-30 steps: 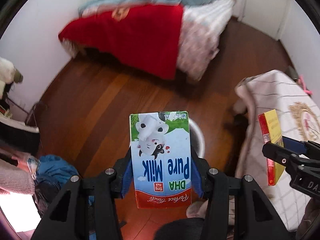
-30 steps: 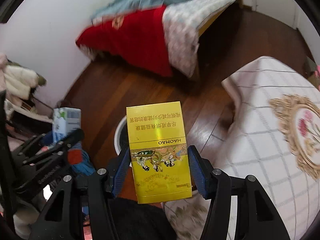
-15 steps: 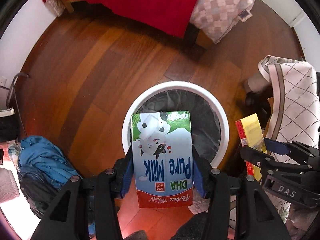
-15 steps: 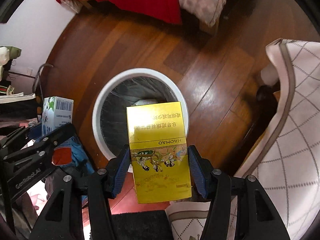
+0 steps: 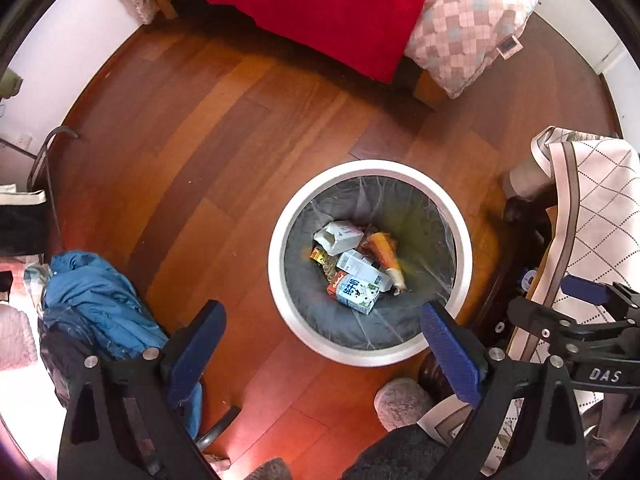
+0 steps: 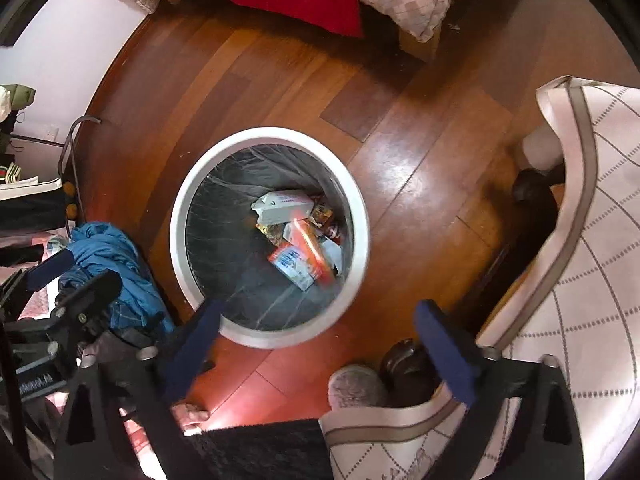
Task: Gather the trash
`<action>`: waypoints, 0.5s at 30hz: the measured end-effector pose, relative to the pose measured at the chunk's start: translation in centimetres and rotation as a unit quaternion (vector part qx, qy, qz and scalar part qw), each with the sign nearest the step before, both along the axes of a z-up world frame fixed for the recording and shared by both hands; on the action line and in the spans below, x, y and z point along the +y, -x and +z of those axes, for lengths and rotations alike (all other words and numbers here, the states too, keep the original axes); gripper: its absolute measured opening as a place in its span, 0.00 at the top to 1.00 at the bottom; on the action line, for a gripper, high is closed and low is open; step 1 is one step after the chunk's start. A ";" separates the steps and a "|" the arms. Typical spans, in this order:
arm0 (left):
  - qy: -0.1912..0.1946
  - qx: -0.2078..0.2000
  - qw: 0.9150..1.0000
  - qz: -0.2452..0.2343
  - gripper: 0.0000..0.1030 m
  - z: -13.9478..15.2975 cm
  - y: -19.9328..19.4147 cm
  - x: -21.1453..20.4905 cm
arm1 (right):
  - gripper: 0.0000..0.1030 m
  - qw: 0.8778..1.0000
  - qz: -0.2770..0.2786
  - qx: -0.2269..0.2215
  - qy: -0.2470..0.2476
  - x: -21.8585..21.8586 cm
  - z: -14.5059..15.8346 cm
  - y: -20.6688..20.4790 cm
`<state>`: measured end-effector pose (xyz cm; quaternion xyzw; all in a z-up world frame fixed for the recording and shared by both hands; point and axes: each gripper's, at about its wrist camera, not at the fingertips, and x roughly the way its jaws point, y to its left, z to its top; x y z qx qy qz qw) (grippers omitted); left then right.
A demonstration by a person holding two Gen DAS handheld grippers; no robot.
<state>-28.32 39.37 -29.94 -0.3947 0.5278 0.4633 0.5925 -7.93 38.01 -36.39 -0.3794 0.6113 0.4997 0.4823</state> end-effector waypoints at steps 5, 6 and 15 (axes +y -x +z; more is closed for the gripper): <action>-0.016 -0.003 1.000 0.007 0.03 2.1 0.6 -2.0 | 0.00 1.000 0.006 -0.023 -0.020 -2.3 2.8 0.3; -0.018 -0.004 1.000 0.008 0.03 2.4 0.7 -2.4 | 0.00 0.999 0.006 -0.030 -0.023 -2.7 3.3 0.3; -0.044 -0.008 0.999 0.017 0.03 6.4 1.9 -5.6 | 0.00 0.997 0.007 -0.045 -0.062 -6.0 8.3 0.9</action>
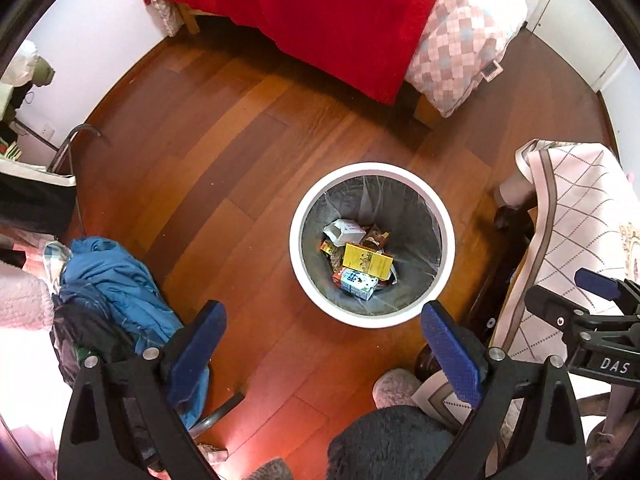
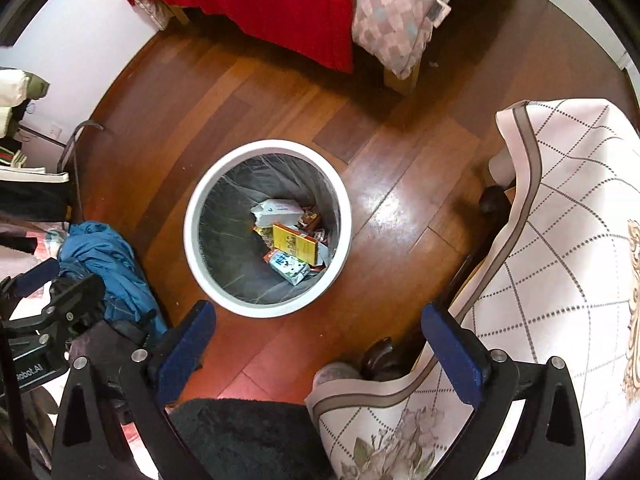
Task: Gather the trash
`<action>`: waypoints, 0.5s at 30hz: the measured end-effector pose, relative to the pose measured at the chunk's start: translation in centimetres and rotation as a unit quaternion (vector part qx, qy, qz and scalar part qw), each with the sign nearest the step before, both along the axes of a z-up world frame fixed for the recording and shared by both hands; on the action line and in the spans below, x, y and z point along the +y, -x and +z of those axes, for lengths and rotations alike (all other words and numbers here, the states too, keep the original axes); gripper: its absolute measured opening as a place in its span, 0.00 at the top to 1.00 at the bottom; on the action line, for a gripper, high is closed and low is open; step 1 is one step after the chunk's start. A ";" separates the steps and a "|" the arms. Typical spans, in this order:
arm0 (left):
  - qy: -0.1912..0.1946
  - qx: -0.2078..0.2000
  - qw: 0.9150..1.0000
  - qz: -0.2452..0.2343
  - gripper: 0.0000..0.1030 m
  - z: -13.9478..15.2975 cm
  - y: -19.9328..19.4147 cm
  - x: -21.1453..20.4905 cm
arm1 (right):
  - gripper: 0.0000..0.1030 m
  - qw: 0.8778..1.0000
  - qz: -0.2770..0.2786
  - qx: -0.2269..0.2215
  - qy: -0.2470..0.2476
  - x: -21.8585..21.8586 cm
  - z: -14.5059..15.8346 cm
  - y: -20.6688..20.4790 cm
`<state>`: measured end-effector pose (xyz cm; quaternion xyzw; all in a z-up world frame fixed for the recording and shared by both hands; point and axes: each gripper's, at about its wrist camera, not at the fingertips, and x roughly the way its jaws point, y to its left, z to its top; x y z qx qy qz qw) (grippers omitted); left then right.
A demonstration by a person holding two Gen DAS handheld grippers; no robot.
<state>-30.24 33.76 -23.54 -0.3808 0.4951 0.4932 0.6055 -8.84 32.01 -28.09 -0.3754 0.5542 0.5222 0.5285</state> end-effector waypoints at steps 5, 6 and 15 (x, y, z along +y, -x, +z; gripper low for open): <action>-0.017 -0.023 1.000 0.009 0.03 3.6 0.7 -2.2 | 0.00 1.000 -0.002 0.008 -0.027 -1.8 3.7 0.2; -0.020 -0.028 0.999 0.010 0.03 4.2 0.8 -2.6 | 0.00 0.999 -0.002 0.012 -0.034 -2.3 4.6 0.2; -0.048 -0.096 0.994 0.009 0.03 12.2 2.3 -7.0 | 0.00 0.994 0.000 0.050 -0.095 -7.0 14.1 0.1</action>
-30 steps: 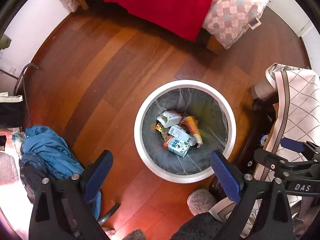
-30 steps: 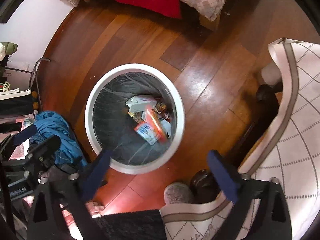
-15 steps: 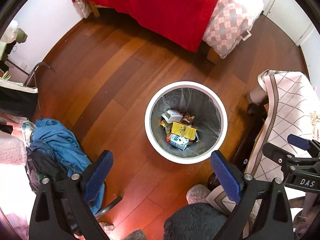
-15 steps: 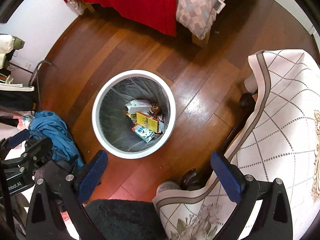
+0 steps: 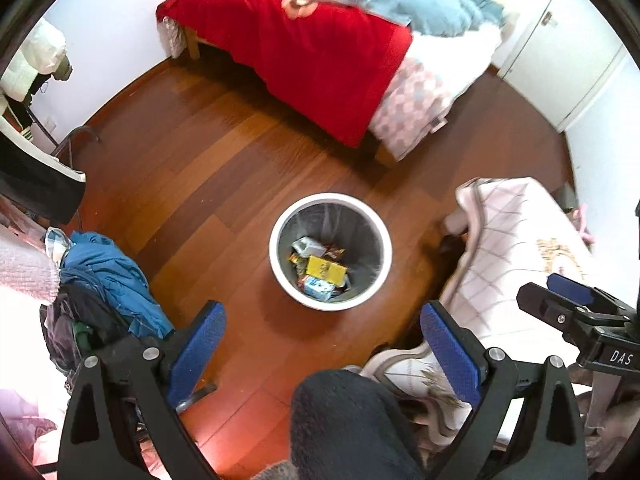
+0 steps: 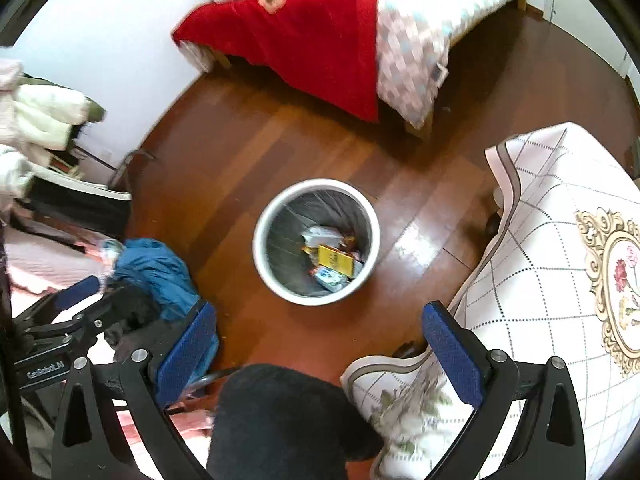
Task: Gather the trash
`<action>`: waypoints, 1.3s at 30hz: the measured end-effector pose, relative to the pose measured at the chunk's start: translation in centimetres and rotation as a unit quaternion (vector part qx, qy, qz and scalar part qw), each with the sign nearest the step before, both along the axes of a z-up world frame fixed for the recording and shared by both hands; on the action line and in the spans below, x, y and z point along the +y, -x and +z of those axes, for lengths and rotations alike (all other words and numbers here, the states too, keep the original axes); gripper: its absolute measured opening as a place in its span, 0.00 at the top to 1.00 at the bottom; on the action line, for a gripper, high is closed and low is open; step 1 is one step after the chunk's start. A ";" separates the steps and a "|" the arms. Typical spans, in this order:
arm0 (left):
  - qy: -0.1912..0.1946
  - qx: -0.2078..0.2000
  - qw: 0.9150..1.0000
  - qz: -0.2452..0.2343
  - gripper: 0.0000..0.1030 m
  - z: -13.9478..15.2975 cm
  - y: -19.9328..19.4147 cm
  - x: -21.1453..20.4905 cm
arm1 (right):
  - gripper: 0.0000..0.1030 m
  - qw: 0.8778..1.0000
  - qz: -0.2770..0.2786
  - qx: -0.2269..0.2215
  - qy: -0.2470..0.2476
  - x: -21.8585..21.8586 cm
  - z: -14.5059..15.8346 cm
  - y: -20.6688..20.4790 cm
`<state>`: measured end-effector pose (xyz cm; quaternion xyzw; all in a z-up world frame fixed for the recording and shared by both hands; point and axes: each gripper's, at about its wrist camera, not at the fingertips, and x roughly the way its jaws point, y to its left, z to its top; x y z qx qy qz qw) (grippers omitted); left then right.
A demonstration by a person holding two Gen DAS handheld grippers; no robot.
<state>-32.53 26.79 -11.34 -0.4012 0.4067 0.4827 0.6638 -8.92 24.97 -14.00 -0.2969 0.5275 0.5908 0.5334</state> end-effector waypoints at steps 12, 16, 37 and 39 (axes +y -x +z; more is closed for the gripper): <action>-0.035 -0.051 0.998 -0.014 0.03 7.9 1.6 -3.3 | 0.00 0.996 0.049 0.047 -0.057 -4.5 11.1 1.7; -0.042 -0.057 0.997 -0.019 0.03 9.2 1.9 -4.3 | 0.00 0.995 0.060 0.054 -0.065 -5.2 13.4 2.1; -0.034 -0.077 0.996 -0.022 0.03 10.1 1.8 -5.8 | 0.00 0.993 0.077 0.065 -0.054 -5.8 16.0 2.9; -0.032 -0.076 0.996 -0.022 0.03 10.0 1.7 -5.8 | 0.00 0.994 0.076 0.058 -0.055 -5.8 16.0 3.0</action>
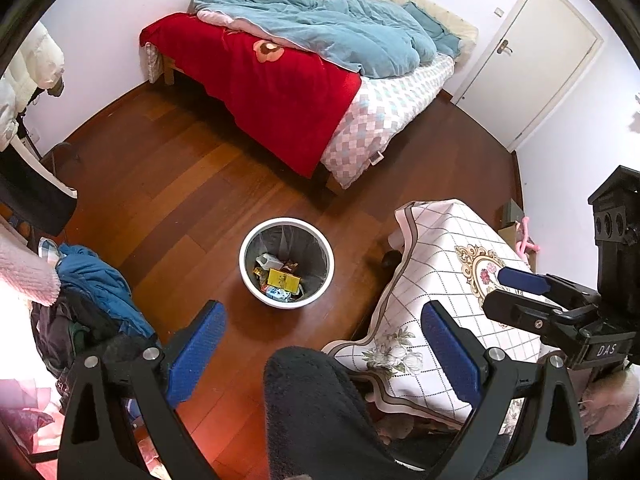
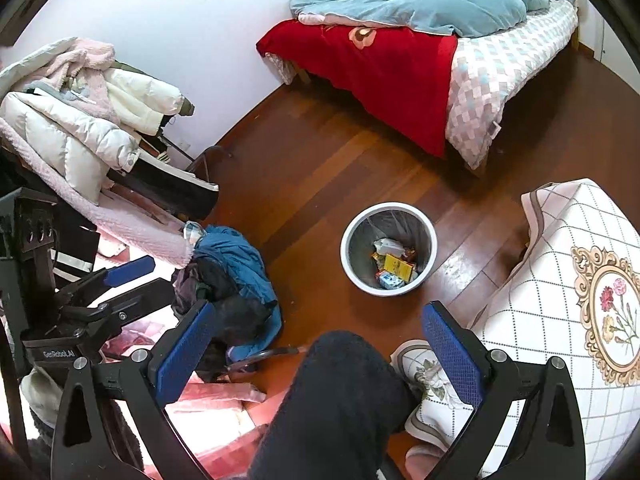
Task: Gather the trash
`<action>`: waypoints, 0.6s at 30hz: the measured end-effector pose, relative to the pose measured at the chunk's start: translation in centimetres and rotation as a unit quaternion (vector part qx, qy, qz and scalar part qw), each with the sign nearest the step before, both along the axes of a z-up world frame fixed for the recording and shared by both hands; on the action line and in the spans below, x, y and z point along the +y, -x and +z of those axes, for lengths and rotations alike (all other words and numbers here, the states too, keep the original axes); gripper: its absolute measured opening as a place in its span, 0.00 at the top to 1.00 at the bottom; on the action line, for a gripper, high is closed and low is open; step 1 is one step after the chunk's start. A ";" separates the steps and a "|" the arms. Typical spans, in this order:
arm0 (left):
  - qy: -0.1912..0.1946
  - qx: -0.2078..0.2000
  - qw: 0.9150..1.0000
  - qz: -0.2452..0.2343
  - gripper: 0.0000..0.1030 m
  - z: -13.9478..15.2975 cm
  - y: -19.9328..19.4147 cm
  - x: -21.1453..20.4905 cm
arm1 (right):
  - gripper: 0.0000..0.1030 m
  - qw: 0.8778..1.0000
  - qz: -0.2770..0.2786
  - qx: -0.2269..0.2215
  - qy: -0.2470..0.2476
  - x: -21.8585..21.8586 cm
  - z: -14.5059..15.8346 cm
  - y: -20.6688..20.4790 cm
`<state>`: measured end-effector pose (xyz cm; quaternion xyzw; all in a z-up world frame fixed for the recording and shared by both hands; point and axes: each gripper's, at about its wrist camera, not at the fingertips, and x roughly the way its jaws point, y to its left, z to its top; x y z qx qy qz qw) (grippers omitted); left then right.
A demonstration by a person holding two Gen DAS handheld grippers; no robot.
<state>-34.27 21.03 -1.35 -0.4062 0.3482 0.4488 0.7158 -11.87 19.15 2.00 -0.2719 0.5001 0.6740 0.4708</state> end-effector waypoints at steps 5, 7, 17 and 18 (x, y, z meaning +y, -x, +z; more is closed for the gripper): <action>0.000 0.001 1.000 0.001 0.00 -0.2 0.0 0.0 | 0.00 1.000 0.000 -0.001 0.004 -0.1 -0.4 -0.3; 0.000 0.000 1.000 0.001 0.00 -0.3 0.0 -0.1 | 0.00 1.000 0.000 0.000 0.005 -0.2 -0.4 -0.3; -0.002 -0.001 1.000 0.009 0.00 -0.1 0.5 -0.2 | 0.00 1.000 0.005 0.000 0.008 -0.1 -0.3 0.2; -0.001 0.000 1.000 0.009 0.00 -0.1 0.5 -0.2 | 0.00 1.000 0.006 0.000 0.008 -0.1 -0.3 0.2</action>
